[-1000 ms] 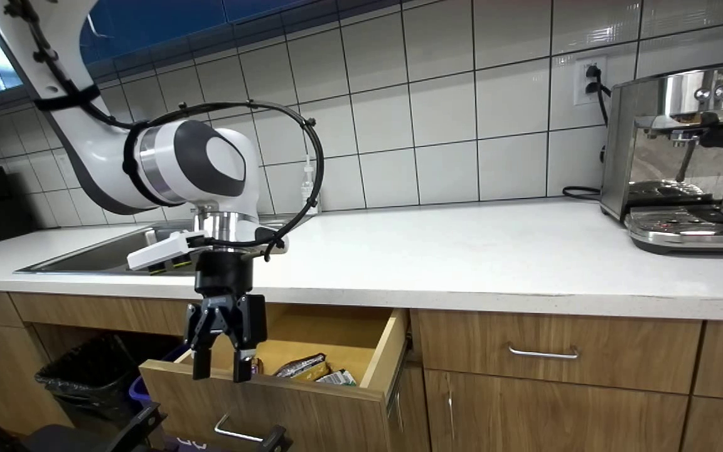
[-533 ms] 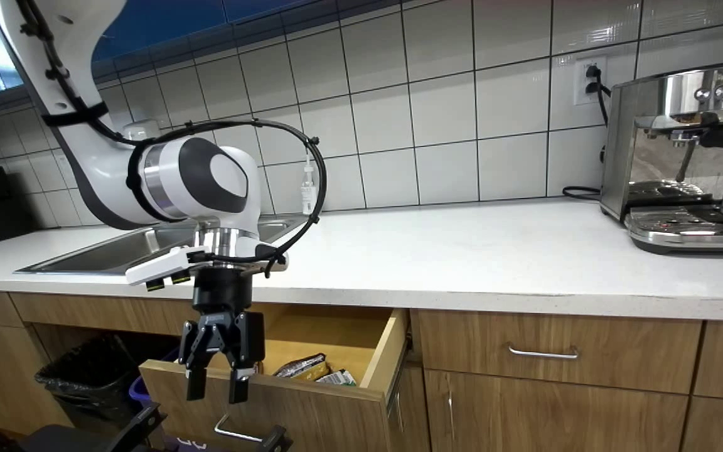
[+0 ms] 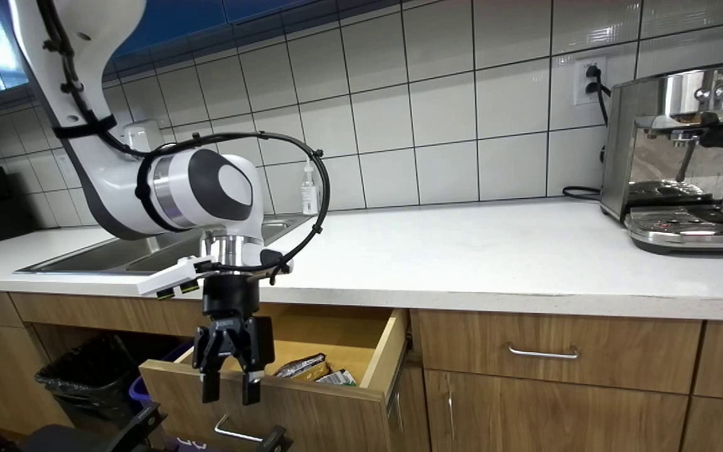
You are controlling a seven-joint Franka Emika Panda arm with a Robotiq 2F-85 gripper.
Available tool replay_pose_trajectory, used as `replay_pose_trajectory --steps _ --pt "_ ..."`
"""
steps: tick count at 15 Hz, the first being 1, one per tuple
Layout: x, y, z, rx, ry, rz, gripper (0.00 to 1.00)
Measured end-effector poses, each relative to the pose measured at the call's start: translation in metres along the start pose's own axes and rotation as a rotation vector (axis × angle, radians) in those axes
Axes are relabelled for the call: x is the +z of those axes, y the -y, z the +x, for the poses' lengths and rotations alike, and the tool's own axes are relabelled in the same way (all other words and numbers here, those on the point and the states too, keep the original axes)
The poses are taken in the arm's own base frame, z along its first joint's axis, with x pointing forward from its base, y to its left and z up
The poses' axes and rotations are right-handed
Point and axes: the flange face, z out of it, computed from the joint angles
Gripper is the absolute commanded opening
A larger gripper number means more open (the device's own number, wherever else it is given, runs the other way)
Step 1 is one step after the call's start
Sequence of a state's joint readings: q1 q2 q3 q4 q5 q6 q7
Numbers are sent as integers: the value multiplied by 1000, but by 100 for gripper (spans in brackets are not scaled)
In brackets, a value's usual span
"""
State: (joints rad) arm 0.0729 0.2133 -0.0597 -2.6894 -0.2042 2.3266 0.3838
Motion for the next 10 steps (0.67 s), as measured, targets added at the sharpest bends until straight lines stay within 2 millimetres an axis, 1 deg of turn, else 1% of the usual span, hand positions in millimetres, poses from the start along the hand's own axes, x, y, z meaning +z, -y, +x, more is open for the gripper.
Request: replay_pose_trajectory --steps 4,10 --pt "-3 2 12 52 -64 6 100" --pt "-9 3 20 95 -96 18 100"
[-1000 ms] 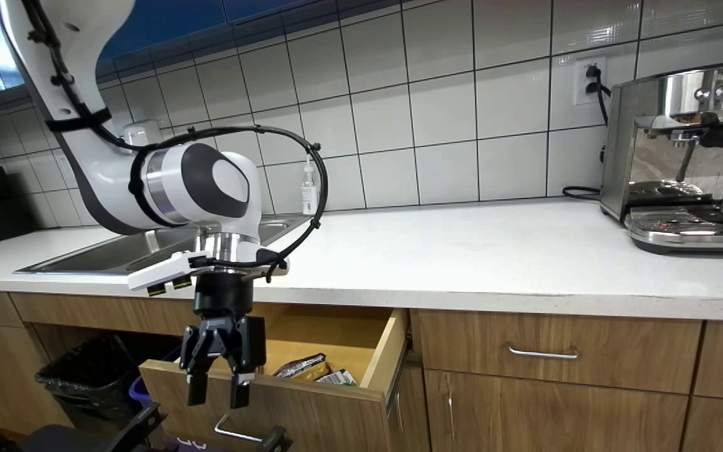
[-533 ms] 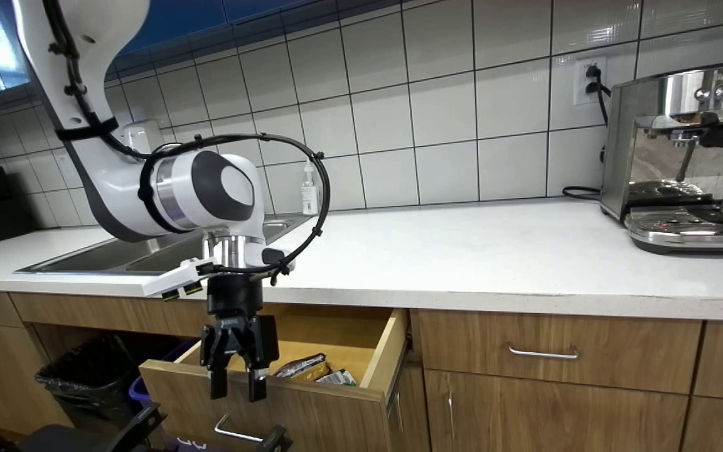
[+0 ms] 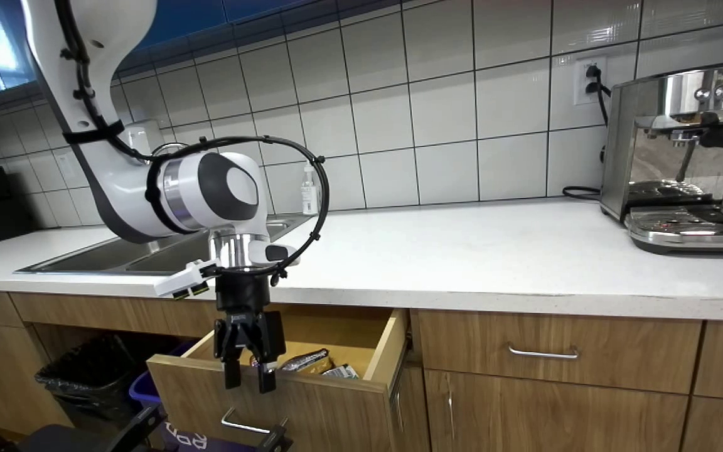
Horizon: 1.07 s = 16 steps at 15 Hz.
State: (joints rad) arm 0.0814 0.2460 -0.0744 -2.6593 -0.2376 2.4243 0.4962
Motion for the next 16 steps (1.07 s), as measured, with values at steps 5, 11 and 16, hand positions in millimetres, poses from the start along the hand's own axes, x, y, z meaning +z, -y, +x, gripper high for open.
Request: replay_pose_trajectory --steps 5,11,16 --pt "-6 1 9 22 -26 12 100" --pt "-13 0 21 34 -55 26 100" --pt "-19 2 32 40 -84 38 100"
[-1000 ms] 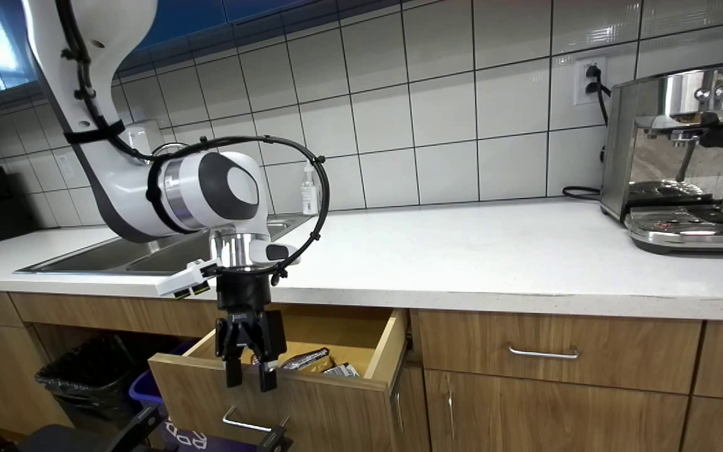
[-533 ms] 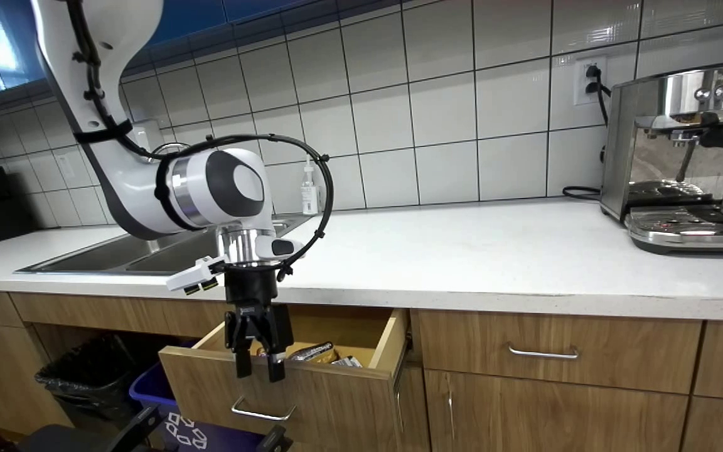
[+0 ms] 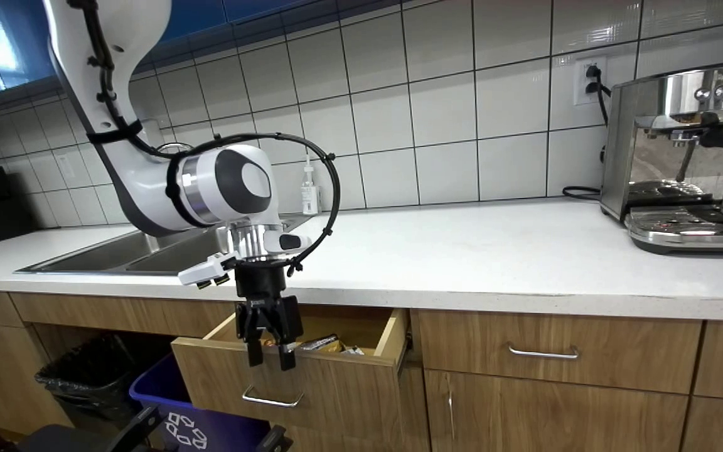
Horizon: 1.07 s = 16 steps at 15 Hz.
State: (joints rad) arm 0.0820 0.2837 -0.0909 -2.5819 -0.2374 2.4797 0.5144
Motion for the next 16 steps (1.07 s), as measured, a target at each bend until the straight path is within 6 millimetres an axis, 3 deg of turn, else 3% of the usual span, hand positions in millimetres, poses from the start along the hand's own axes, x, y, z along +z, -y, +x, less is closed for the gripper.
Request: replay_pose_trajectory --steps 16 --pt "-15 10 30 31 -70 20 100"
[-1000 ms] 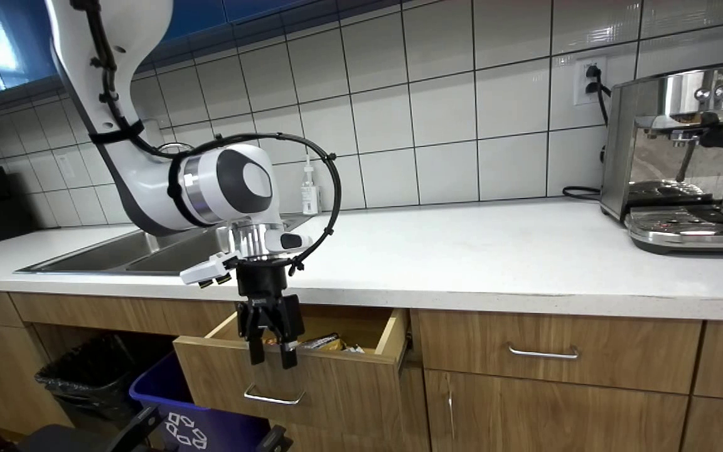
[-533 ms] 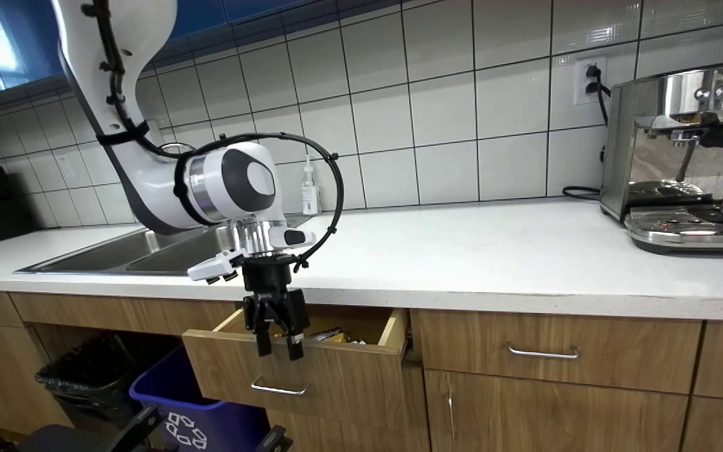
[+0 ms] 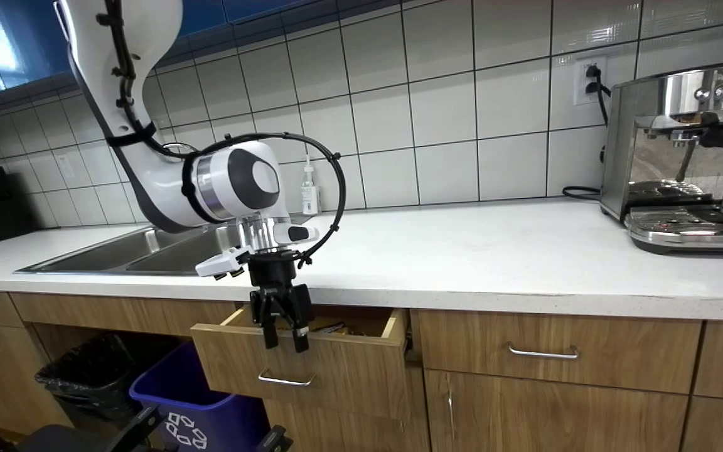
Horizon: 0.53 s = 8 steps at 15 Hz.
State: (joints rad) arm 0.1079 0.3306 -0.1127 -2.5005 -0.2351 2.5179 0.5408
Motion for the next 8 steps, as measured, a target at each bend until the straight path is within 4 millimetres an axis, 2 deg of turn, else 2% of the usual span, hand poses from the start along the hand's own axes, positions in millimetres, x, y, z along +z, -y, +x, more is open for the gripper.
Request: replay_pose_trajectory --steps 8 --pt "-6 7 15 7 -25 0 100"
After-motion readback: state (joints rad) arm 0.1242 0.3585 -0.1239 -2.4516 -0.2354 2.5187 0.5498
